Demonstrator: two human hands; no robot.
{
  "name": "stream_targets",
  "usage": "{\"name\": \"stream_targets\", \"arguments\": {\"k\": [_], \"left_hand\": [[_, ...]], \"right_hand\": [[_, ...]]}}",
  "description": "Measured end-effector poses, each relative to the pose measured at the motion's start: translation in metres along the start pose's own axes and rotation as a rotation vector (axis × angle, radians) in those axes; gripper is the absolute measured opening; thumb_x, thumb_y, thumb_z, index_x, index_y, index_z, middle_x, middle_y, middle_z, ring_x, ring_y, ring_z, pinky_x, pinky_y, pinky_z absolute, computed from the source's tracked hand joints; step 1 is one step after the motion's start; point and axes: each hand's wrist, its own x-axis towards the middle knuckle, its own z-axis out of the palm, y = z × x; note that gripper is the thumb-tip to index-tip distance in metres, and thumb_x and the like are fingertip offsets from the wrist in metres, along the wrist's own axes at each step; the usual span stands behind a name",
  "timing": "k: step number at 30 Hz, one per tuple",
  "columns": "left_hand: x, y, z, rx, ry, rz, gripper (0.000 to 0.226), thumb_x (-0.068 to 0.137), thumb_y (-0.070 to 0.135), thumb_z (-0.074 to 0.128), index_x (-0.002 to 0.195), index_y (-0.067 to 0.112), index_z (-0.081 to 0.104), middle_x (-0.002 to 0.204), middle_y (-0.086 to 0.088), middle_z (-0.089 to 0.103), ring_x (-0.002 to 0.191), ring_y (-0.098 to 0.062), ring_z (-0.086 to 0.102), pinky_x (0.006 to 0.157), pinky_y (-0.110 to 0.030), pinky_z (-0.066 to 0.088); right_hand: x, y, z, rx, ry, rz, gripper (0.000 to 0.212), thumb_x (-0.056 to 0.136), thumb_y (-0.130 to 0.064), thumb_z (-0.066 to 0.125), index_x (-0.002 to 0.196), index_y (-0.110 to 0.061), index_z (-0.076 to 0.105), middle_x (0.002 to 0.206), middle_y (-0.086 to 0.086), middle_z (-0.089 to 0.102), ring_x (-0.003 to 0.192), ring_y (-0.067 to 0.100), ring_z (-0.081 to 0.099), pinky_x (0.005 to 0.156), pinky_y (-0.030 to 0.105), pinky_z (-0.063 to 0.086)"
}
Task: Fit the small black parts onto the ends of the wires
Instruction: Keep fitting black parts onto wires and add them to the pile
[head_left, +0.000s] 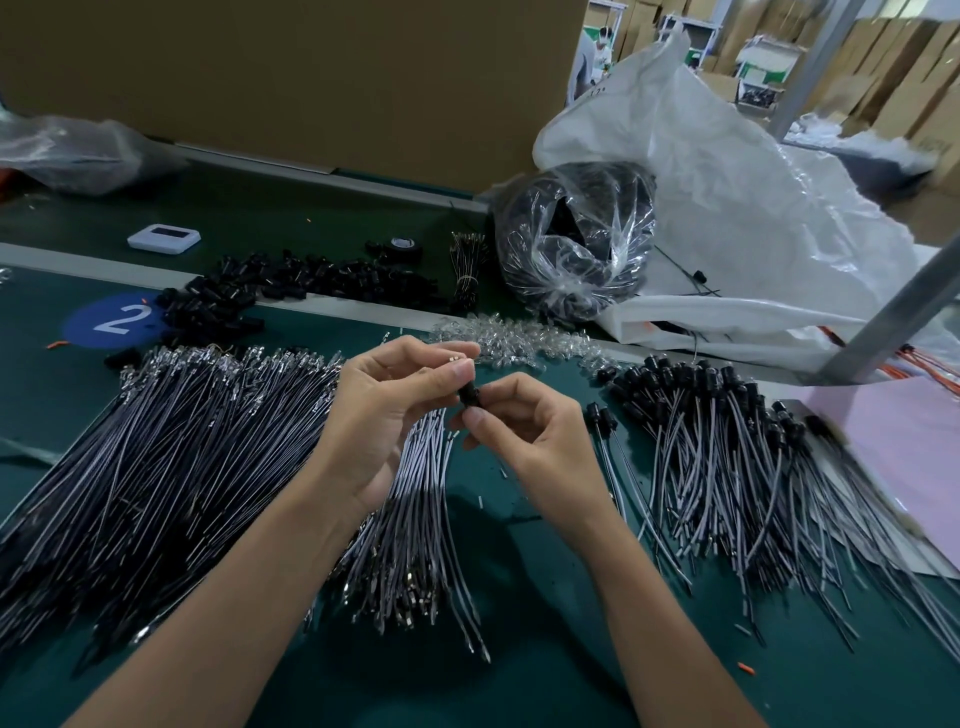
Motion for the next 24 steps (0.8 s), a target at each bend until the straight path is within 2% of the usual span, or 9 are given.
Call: {"name": "stream_targets", "arguments": {"k": [3, 7, 11, 13, 15, 17, 19, 21, 24], "left_hand": [[-0.001, -0.001, 0.003, 0.014, -0.034, 0.001, 0.007, 0.058, 0.015, 0.077, 0.060, 0.017, 0.071, 0.093, -0.006, 0.076, 0.077, -0.014, 0.071, 0.070, -0.024, 0.058], [-0.001, -0.002, 0.004, -0.002, -0.052, 0.012, 0.011, 0.064, 0.009, 0.073, 0.058, 0.017, 0.068, 0.091, -0.006, 0.076, 0.075, -0.014, 0.070, 0.067, -0.024, 0.057], [-0.001, -0.005, 0.004, -0.042, -0.074, 0.011, 0.009, 0.065, 0.009, 0.074, 0.063, 0.018, 0.071, 0.090, -0.007, 0.076, 0.075, -0.013, 0.070, 0.066, -0.022, 0.056], [-0.001, -0.006, 0.005, -0.049, -0.106, 0.011, 0.011, 0.063, 0.010, 0.078, 0.071, 0.018, 0.075, 0.092, -0.007, 0.076, 0.076, -0.013, 0.070, 0.067, -0.022, 0.056], [0.000, -0.007, 0.005, 0.021, -0.153, 0.002, 0.029, 0.061, 0.011, 0.084, 0.089, 0.018, 0.077, 0.099, -0.007, 0.075, 0.079, -0.014, 0.069, 0.068, -0.022, 0.055], [0.000, -0.009, 0.006, 0.136, -0.175, -0.024, 0.042, 0.059, 0.013, 0.085, 0.100, 0.018, 0.076, 0.102, -0.008, 0.076, 0.086, -0.015, 0.071, 0.074, -0.020, 0.055], [0.000, -0.013, 0.008, 0.230, -0.142, -0.030, 0.037, 0.060, 0.017, 0.082, 0.097, 0.016, 0.078, 0.096, -0.009, 0.077, 0.086, -0.015, 0.072, 0.079, -0.019, 0.054], [-0.001, -0.016, 0.010, 0.235, -0.096, -0.019, 0.033, 0.061, 0.018, 0.081, 0.094, 0.015, 0.079, 0.092, -0.010, 0.077, 0.083, -0.015, 0.071, 0.080, -0.019, 0.055], [-0.001, -0.014, 0.012, 0.182, -0.080, 0.022, 0.029, 0.064, 0.016, 0.078, 0.093, 0.009, 0.078, 0.092, -0.011, 0.077, 0.082, -0.016, 0.071, 0.075, -0.020, 0.056]], "right_hand": [[0.000, 0.003, 0.001, 0.015, 0.037, -0.026, 0.006, 0.087, 0.000, 0.069, 0.092, -0.001, 0.066, 0.088, 0.016, 0.074, 0.076, 0.017, 0.071, 0.072, 0.024, 0.054], [-0.001, 0.005, 0.003, 0.031, 0.066, -0.076, 0.010, 0.086, 0.003, 0.068, 0.091, -0.006, 0.069, 0.083, 0.011, 0.074, 0.075, 0.014, 0.072, 0.071, 0.023, 0.055], [0.001, 0.009, 0.003, -0.009, 0.081, -0.087, 0.010, 0.087, 0.003, 0.067, 0.092, -0.003, 0.073, 0.080, 0.011, 0.074, 0.068, 0.014, 0.068, 0.068, 0.023, 0.053], [0.002, 0.011, 0.002, -0.033, 0.094, -0.098, 0.007, 0.088, 0.001, 0.067, 0.091, 0.000, 0.073, 0.077, 0.014, 0.074, 0.065, 0.021, 0.066, 0.068, 0.026, 0.054], [0.003, 0.013, 0.001, -0.059, 0.132, -0.140, 0.007, 0.088, -0.004, 0.068, 0.090, 0.000, 0.074, 0.075, 0.011, 0.073, 0.064, 0.021, 0.067, 0.067, 0.025, 0.053], [0.003, 0.015, -0.001, -0.053, 0.170, -0.175, 0.007, 0.088, -0.003, 0.067, 0.088, -0.004, 0.074, 0.077, 0.007, 0.073, 0.066, 0.014, 0.067, 0.066, 0.024, 0.052], [0.004, 0.017, -0.003, -0.029, 0.193, -0.181, 0.016, 0.086, 0.002, 0.064, 0.087, -0.010, 0.073, 0.084, 0.008, 0.074, 0.072, 0.021, 0.069, 0.069, 0.031, 0.055], [0.004, 0.018, -0.003, -0.039, 0.196, -0.188, 0.016, 0.086, 0.000, 0.064, 0.088, -0.013, 0.073, 0.081, 0.008, 0.074, 0.072, 0.024, 0.069, 0.070, 0.035, 0.056], [0.004, 0.017, -0.001, -0.026, 0.174, -0.189, 0.008, 0.086, -0.012, 0.067, 0.084, -0.019, 0.072, 0.070, -0.004, 0.071, 0.066, 0.010, 0.066, 0.066, 0.023, 0.052]]}}
